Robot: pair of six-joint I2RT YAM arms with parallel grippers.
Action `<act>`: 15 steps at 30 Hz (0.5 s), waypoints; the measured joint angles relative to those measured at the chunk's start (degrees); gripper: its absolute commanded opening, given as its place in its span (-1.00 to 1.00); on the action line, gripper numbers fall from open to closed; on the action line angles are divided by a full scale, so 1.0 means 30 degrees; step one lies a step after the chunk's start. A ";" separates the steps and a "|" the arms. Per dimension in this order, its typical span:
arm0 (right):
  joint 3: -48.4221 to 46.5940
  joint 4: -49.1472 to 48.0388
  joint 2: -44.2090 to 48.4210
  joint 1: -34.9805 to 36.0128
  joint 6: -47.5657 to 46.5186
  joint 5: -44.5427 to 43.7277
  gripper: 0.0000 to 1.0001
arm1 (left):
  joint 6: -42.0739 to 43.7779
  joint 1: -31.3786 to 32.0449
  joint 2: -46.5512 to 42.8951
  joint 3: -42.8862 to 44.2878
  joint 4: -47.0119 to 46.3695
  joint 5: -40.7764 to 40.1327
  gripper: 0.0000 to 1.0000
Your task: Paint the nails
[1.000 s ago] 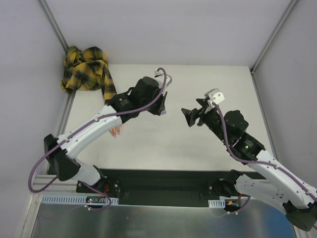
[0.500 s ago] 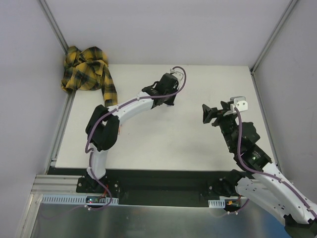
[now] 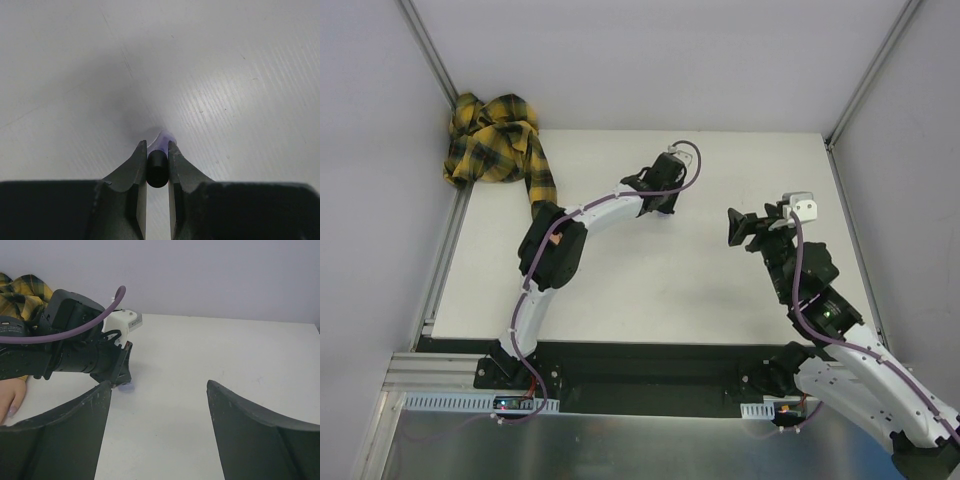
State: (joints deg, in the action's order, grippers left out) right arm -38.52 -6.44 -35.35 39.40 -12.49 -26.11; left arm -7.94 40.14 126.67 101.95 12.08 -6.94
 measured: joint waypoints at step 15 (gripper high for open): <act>0.0168 -0.0284 -0.0233 -0.0255 0.0321 0.0503 0.58 | 0.0000 0.0015 0.0240 0.0007 -0.0240 -0.0787 -0.93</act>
State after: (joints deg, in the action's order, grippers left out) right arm -38.02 -7.29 -36.05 38.63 -11.53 -24.60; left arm -7.94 40.18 127.39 101.97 11.35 -9.30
